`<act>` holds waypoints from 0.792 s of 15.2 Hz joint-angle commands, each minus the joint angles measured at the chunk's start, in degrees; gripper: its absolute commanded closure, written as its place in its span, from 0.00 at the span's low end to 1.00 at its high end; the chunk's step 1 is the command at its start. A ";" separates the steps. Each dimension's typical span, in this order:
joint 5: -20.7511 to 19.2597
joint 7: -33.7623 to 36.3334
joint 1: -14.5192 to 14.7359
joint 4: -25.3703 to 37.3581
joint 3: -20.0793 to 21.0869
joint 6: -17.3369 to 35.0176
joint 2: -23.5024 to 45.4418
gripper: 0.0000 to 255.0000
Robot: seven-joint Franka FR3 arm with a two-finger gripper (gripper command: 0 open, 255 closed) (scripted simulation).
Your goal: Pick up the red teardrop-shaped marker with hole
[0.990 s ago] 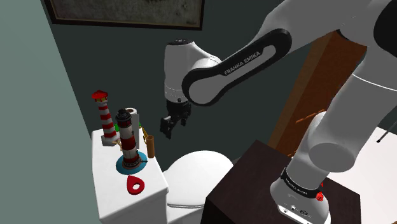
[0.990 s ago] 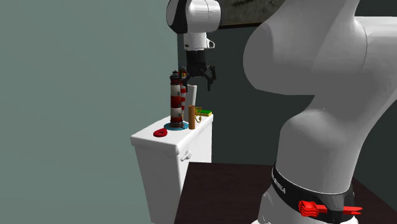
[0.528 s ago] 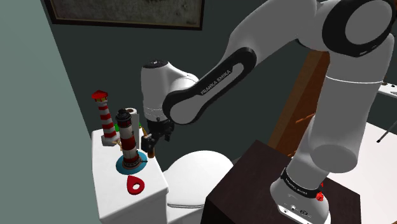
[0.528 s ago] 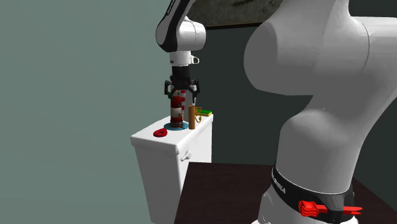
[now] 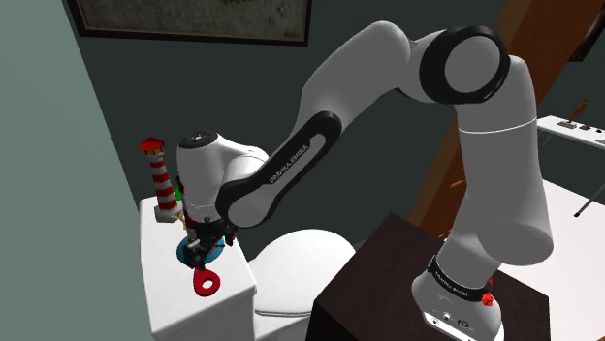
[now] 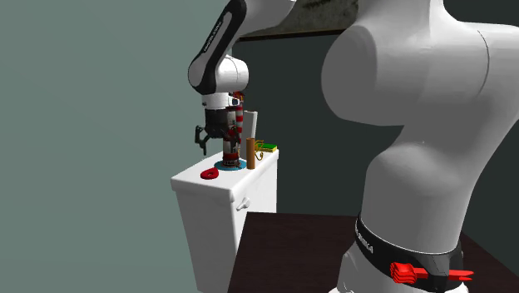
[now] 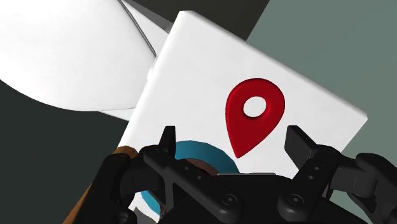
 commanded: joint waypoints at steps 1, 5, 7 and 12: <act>-1.14 0.73 1.65 4.21 -0.72 -0.14 4.51 0.00; -2.26 1.77 4.08 9.24 -1.60 -0.02 10.03 0.00; -2.75 2.06 4.40 9.43 -2.05 0.91 11.17 0.00; -3.82 2.70 5.17 10.06 -3.09 2.96 13.86 0.00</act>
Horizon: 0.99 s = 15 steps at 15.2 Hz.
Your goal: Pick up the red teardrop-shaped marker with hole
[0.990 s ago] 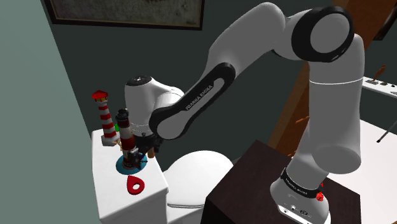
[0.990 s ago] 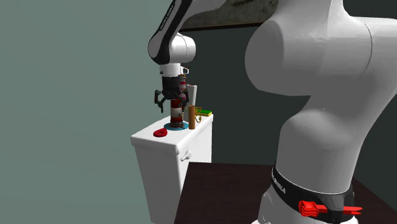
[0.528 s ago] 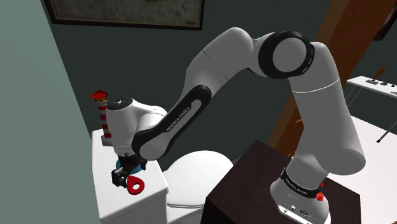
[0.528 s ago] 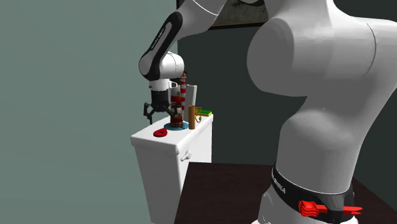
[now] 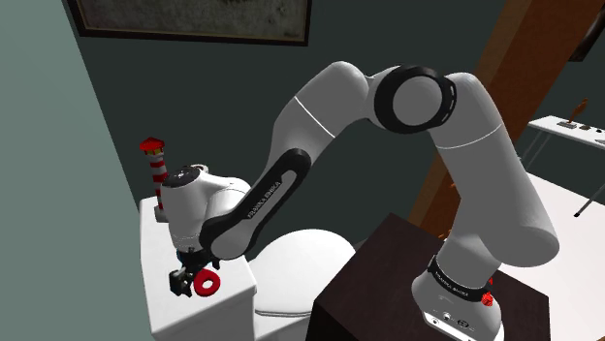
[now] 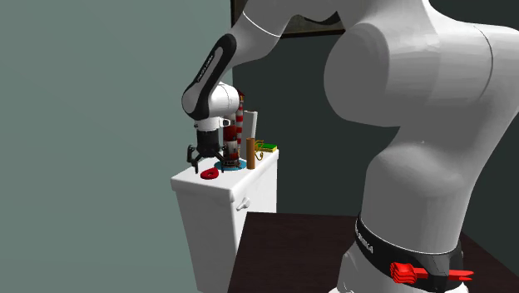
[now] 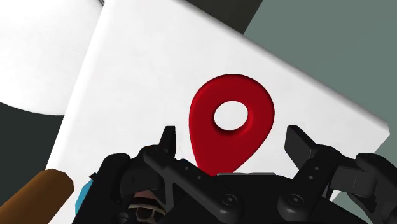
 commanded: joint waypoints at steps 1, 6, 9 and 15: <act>-0.16 0.08 0.09 0.08 -0.16 0.33 0.38 0.00; -0.16 0.09 0.10 0.09 -0.15 0.31 0.37 1.00; -0.16 0.07 0.10 0.15 -0.16 0.29 0.41 1.00; 0.76 -0.47 -0.58 -0.49 0.76 -1.45 -1.98 1.00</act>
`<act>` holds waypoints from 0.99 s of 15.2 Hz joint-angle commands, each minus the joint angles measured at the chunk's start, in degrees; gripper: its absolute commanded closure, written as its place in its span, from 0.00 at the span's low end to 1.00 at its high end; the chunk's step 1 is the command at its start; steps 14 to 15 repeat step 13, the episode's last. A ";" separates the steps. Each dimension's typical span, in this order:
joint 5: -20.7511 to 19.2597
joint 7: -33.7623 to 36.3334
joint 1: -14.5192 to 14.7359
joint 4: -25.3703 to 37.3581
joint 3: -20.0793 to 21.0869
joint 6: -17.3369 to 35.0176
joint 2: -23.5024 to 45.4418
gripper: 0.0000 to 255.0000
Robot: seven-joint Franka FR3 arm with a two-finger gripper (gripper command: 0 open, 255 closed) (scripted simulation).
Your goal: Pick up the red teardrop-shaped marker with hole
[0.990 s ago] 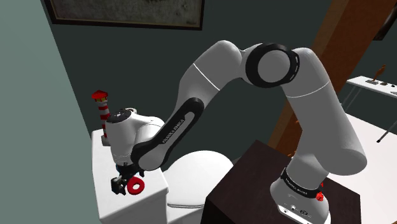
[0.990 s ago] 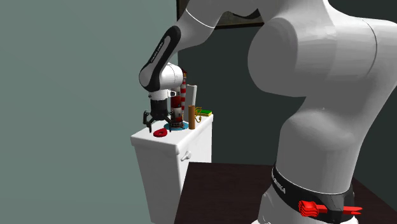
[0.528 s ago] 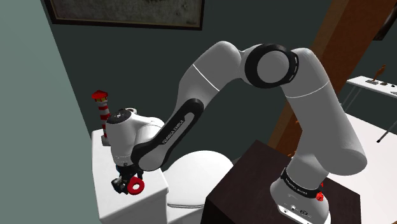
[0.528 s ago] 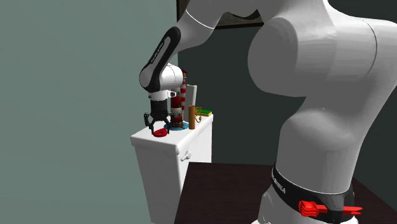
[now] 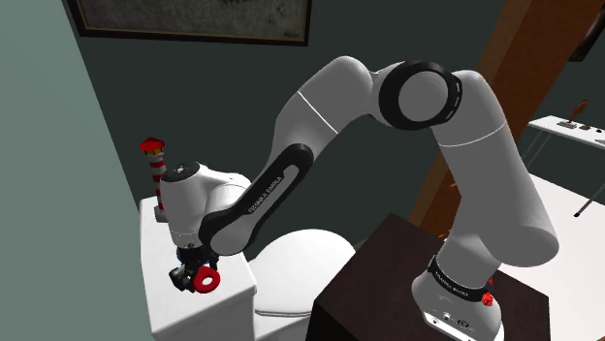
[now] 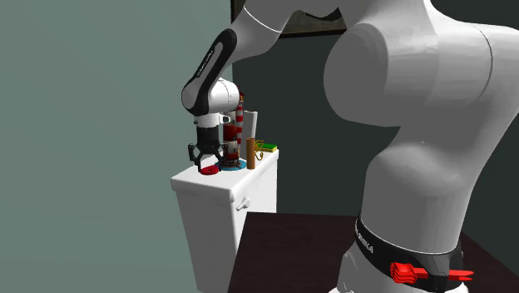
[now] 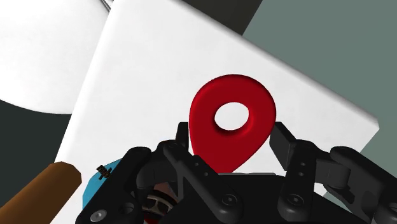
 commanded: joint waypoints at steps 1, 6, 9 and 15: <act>0.48 -0.30 -0.29 0.02 0.44 -1.03 -1.01 1.00; 1.71 -1.05 -1.08 -0.34 1.54 -3.41 -3.80 1.00; 2.48 -1.51 -1.53 -0.40 2.16 -4.90 -5.40 1.00; 3.03 -1.84 -1.84 -0.37 2.60 -6.00 -6.52 1.00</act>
